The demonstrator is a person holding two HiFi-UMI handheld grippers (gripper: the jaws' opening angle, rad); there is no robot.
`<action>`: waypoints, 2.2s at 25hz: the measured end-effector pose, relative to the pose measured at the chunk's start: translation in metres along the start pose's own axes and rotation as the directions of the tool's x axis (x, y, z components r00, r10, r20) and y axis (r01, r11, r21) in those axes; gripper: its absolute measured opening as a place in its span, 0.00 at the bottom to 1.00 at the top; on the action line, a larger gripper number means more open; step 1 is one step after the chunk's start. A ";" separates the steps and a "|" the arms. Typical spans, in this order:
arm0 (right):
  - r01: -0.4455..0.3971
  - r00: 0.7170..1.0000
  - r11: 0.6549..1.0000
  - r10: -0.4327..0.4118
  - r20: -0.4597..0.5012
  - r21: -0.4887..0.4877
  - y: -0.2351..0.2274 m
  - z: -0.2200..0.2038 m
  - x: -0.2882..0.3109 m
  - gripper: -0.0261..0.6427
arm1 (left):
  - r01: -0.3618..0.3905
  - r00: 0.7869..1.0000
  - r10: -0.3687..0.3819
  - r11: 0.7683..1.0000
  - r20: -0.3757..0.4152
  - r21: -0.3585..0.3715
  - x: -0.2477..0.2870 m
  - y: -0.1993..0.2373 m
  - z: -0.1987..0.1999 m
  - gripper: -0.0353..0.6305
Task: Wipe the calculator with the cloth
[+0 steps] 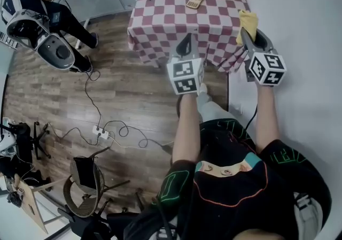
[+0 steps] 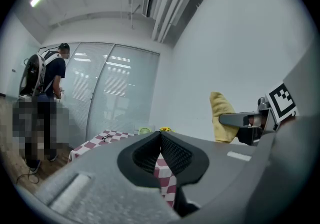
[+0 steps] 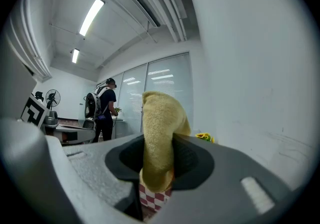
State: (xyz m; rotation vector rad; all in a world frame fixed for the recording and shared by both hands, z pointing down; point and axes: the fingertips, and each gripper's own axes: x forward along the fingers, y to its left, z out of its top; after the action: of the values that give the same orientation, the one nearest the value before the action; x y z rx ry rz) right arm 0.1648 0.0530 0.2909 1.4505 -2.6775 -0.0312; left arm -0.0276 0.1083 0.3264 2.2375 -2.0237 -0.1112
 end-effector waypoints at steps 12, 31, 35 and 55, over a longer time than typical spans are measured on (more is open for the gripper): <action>-0.022 0.996 0.998 0.027 -0.080 0.056 -0.027 -0.044 0.104 0.22 | -0.026 0.993 0.026 1.000 -0.116 -0.001 0.083 0.040 -0.042 0.07; 0.050 0.988 0.978 -0.019 -0.152 0.202 -0.158 -0.090 0.307 0.22 | 0.019 0.958 0.019 0.991 -0.285 0.129 0.316 0.070 -0.065 0.07; 0.066 0.987 0.972 -0.030 -0.157 0.227 -0.181 -0.097 0.327 0.22 | 0.038 0.952 0.011 0.988 -0.307 0.152 0.347 0.065 -0.068 0.07; -0.024 0.963 0.992 0.057 -0.263 0.126 -0.170 -0.134 0.394 0.22 | 0.014 0.940 0.023 0.994 -0.339 0.107 0.388 0.100 -0.100 0.07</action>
State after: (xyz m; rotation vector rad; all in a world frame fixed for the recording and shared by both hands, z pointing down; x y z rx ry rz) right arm 0.1057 -0.3656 0.4425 1.3218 -2.5250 0.3136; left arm -0.0732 -0.2834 0.4502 2.1304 -1.8858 0.3708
